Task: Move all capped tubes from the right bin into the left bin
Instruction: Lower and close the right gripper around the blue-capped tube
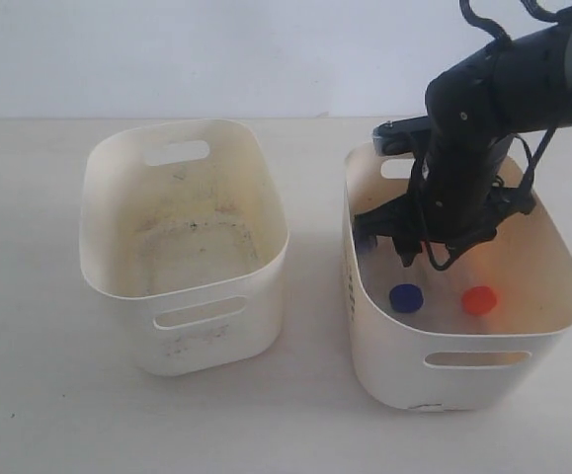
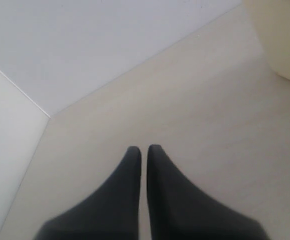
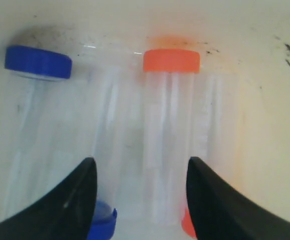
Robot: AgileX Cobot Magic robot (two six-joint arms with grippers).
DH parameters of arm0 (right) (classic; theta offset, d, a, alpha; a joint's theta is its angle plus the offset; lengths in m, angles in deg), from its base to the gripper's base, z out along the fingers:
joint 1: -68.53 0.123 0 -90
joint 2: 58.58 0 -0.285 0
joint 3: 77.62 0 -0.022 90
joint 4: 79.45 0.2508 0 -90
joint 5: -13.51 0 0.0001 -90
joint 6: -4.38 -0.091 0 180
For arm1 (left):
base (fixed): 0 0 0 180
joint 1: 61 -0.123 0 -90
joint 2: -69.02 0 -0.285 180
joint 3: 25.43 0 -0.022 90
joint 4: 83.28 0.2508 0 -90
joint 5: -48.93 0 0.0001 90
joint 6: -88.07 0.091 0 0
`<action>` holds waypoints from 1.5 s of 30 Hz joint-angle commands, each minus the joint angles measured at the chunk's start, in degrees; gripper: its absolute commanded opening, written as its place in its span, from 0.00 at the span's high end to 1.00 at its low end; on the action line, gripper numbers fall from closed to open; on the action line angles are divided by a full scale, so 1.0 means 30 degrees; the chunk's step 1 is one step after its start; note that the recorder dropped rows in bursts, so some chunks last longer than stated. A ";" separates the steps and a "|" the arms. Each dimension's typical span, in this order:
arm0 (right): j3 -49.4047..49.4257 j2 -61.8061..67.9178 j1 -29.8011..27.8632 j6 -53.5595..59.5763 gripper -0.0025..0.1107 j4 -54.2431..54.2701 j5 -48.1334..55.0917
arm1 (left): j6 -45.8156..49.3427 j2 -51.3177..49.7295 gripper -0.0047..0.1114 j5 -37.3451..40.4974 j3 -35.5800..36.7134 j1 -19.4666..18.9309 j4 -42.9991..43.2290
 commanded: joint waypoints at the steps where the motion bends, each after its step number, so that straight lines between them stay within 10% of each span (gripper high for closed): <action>1: 0.0069 0.0056 -0.0022 -0.0299 0.51 -0.0255 -0.0051 | -0.0024 -0.0067 0.92 -0.0095 -0.0074 0.0021 -0.0054; 28: 0.0069 -0.0101 -0.0022 -0.0993 0.52 0.0999 -0.0043 | -0.0024 -0.0067 0.92 -0.0095 -0.0074 0.0021 -0.0054; 35: 0.0069 -0.0101 -0.0022 -0.0916 0.80 0.1293 -0.0196 | -0.0024 -0.0067 0.92 -0.0095 -0.0074 0.0021 -0.0054; 45: 0.0069 -0.0101 -0.0022 -0.0916 0.57 0.1849 -0.0652 | -0.0024 -0.0067 0.92 -0.0095 -0.0074 0.0021 -0.0054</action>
